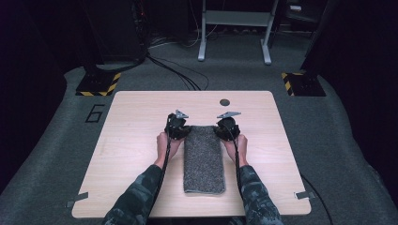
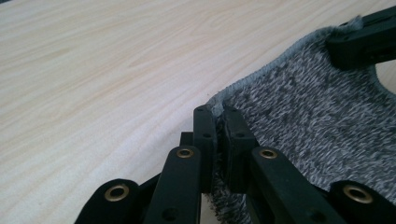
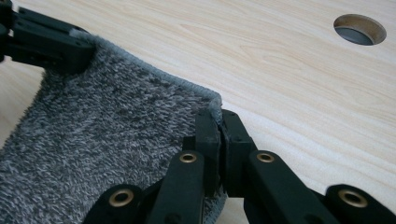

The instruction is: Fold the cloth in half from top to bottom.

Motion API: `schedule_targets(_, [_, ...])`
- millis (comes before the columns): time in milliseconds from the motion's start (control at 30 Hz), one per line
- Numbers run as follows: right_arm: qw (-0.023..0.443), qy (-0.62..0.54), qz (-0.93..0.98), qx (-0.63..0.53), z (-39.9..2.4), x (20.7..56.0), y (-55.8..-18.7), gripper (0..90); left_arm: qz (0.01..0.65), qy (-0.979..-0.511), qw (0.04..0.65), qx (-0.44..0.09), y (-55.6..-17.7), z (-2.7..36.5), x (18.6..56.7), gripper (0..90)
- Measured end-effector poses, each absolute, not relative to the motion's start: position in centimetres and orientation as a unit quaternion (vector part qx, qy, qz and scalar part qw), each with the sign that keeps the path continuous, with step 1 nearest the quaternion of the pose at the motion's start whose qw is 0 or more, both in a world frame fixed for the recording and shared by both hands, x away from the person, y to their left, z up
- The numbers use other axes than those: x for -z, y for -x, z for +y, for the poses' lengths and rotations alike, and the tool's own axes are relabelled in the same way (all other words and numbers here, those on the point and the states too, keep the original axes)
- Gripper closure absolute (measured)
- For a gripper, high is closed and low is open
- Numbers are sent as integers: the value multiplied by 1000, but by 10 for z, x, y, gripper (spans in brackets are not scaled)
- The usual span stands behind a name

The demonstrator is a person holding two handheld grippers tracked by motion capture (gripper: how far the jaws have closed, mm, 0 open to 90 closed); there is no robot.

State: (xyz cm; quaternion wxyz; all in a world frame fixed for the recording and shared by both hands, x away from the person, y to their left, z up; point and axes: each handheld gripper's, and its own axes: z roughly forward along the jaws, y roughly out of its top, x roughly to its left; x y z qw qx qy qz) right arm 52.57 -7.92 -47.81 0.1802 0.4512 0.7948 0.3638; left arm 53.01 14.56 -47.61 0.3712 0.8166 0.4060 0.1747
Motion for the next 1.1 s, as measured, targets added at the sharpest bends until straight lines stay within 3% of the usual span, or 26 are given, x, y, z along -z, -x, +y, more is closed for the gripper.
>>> schedule_targets(333, [201,-438,793,-374,-77,466,-536,876,401,-806,384,-203,-540,147,457,855])
schedule_targets(767, [235,-402,783,-413,-79,423,-533,875,383,-784,424,-243,-538,154,423,852])
schedule_targets(1100, [239,-379,774,-448,-87,413,-509,873,353,-784,446,-249,-510,160,414,846])
